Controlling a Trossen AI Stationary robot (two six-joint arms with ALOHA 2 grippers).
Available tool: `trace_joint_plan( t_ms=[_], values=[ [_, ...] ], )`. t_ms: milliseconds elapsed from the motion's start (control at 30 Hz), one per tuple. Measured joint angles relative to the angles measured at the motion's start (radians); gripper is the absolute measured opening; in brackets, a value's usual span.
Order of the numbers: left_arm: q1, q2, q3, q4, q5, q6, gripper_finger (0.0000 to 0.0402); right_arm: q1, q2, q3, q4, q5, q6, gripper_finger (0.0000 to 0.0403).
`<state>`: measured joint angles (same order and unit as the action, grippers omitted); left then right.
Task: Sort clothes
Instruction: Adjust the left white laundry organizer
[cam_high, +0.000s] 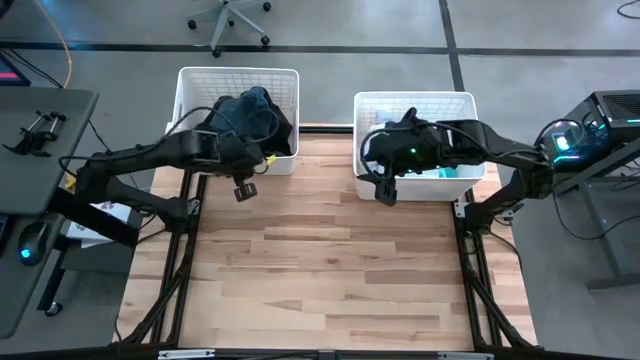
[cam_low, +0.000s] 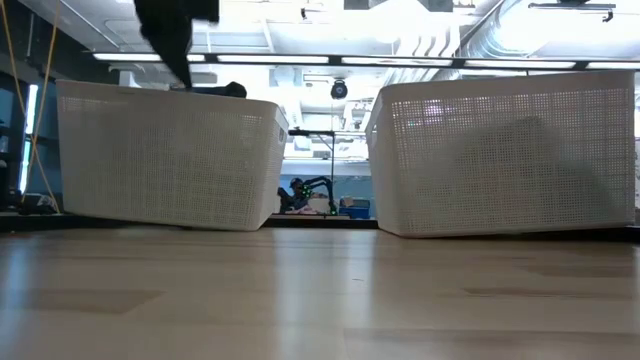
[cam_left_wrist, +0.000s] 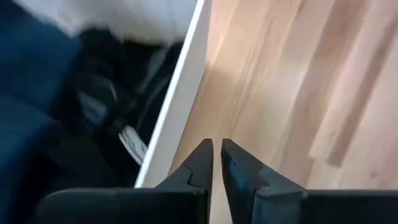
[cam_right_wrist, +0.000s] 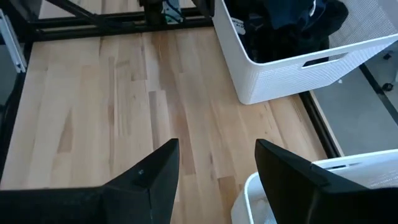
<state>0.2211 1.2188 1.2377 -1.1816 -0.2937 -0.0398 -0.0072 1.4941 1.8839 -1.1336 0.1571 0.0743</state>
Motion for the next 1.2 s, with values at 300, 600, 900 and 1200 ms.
trace_joint_plan(
  t_ms=[300,600,900,1200],
  values=[
    [0.017,-0.041,0.098,0.041,-0.003,0.308,0.0071,0.002,-0.019,0.000,-0.006,0.009,0.034,0.0197],
    [0.203,-0.024,-0.062,0.058,0.089,0.361,0.0160,0.003,-0.019,0.000,-0.007,0.009,0.059,0.0197],
    [0.184,-0.008,-0.098,0.060,0.101,0.348,0.0022,0.008,-0.019,0.000,-0.007,0.009,0.064,0.0197],
    [0.074,-0.007,-0.098,0.045,0.254,0.206,0.0004,0.008,-0.019,0.000,-0.007,0.009,0.057,0.0197]
  ],
)
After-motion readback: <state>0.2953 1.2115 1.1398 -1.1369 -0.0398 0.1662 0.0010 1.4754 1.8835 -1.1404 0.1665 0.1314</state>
